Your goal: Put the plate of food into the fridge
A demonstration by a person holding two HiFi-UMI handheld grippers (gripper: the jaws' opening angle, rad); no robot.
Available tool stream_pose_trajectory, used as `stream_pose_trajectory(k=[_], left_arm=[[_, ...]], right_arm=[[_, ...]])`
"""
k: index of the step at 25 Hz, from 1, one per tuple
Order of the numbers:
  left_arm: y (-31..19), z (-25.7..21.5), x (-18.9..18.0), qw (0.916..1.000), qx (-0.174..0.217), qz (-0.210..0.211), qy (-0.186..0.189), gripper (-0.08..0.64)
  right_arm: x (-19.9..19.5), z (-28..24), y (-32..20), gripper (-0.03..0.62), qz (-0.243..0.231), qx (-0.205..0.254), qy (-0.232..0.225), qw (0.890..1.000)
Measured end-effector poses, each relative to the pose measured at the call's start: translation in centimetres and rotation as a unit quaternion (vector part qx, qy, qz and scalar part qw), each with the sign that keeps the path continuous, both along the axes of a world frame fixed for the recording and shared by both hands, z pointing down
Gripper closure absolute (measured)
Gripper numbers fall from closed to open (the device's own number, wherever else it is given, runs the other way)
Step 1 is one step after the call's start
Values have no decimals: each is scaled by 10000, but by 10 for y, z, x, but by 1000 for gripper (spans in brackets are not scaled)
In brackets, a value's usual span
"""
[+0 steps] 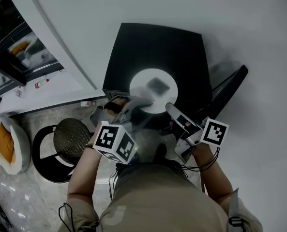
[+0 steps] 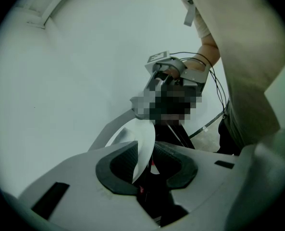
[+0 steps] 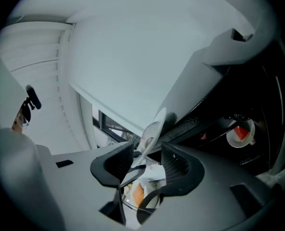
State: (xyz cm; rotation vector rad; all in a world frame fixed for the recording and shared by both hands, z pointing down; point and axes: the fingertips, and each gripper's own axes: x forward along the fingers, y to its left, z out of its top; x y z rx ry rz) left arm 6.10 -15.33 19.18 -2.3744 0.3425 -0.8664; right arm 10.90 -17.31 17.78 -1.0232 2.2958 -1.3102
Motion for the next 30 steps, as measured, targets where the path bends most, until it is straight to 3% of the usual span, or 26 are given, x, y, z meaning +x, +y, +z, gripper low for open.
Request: stream_pose_trajectory(k=[11,15,24,30], left_arm=[[20,-3,-1,9997,98,226,18,465],[25,-3,-3,9996,105,260,49,466],[44,0,-10,9993,151,353,36,466],[53,-4,-16,9991,185,376,7,468]], right_arm=[[-9,8,-3,436,-9,-238,-154,9996],[-11,9,1,477,-5,-337,-269,9991],[-17,18,19,512,91,-917,-1037,9903],[-23,16,28,525,114,-1113,-1218,9862]])
